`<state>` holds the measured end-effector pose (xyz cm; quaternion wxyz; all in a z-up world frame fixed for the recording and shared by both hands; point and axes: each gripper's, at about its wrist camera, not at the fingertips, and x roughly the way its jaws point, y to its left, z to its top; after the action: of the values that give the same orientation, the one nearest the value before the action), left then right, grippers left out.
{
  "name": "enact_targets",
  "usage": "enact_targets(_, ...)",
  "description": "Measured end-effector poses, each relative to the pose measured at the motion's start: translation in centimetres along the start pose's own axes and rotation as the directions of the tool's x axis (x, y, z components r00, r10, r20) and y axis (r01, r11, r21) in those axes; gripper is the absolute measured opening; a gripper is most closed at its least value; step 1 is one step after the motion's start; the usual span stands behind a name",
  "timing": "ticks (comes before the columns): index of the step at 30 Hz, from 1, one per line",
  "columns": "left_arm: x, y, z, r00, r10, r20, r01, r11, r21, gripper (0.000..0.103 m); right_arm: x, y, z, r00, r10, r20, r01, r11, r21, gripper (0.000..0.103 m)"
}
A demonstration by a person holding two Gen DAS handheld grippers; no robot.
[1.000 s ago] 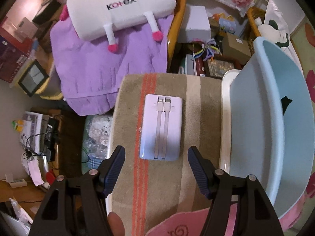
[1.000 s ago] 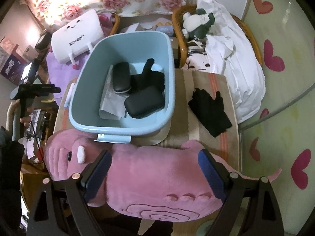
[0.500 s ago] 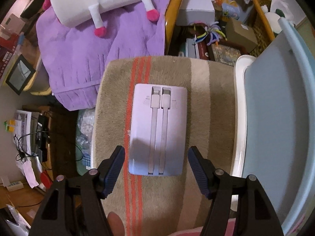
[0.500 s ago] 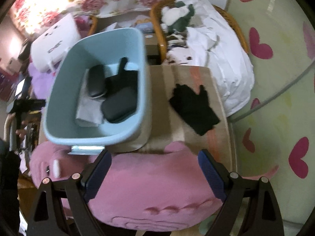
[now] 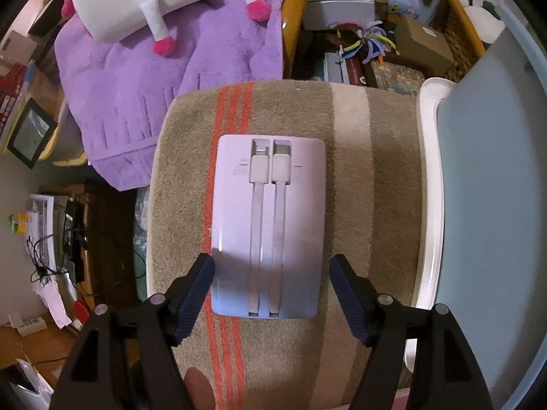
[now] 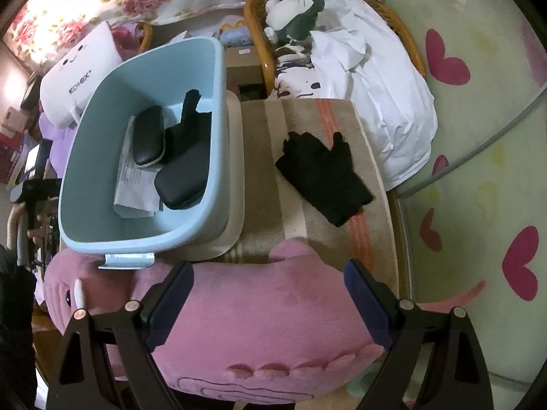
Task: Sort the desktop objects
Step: 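Withdraw the left gripper from the basin toward the white power bank, then lower the open left gripper around the white power bank and close it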
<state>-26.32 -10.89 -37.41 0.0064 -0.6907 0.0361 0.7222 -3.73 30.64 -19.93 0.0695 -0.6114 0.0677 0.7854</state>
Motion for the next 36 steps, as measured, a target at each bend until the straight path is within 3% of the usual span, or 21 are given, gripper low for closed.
enact_targets(5, 0.9, 0.6, -0.2, 0.999, -0.024, -0.024, 0.024, 0.999, -0.024, 0.077, 0.1, -0.3, -0.1, 1.0, 0.0, -0.002, 0.0, 1.0, 0.004, 0.092)
enact_targets(21, 3.4, 0.8, -0.5, 0.998, 0.018, -0.059, -0.019, 1.0, -0.02, 0.082, 1.0, -0.6, -0.5, 0.999, 0.011, -0.035, -0.011, 1.0, 0.008, 0.092)
enact_targets(23, 3.6, 0.8, -0.4, 0.998, 0.031, -0.059, -0.032, 0.999, -0.018, 0.084, 1.2, -0.6, -0.7, 0.999, 0.014, -0.043, -0.014, 1.0, 0.008, 0.092)
enact_targets(25, 3.8, 0.9, -0.4, 0.997, 0.043, -0.06, -0.044, 0.999, -0.016, 0.097, 1.4, -0.6, -0.8, 0.999, 0.017, -0.05, -0.017, 1.0, 0.007, 0.092)
enact_targets(27, 4.2, 1.7, -0.4, 0.997, 0.027, -0.077, -0.031, 0.998, -0.055, 0.103, 1.5, -0.5, -0.9, 0.998, 0.022, -0.054, -0.022, 1.0, 0.006, 0.092)
enact_targets(36, 4.3, 2.4, -0.2, 0.996, 0.001, -0.084, -0.007, 0.997, -0.071, 0.103, 2.0, -0.6, -1.4, 0.997, 0.025, -0.075, -0.024, 1.0, 0.011, 0.092)
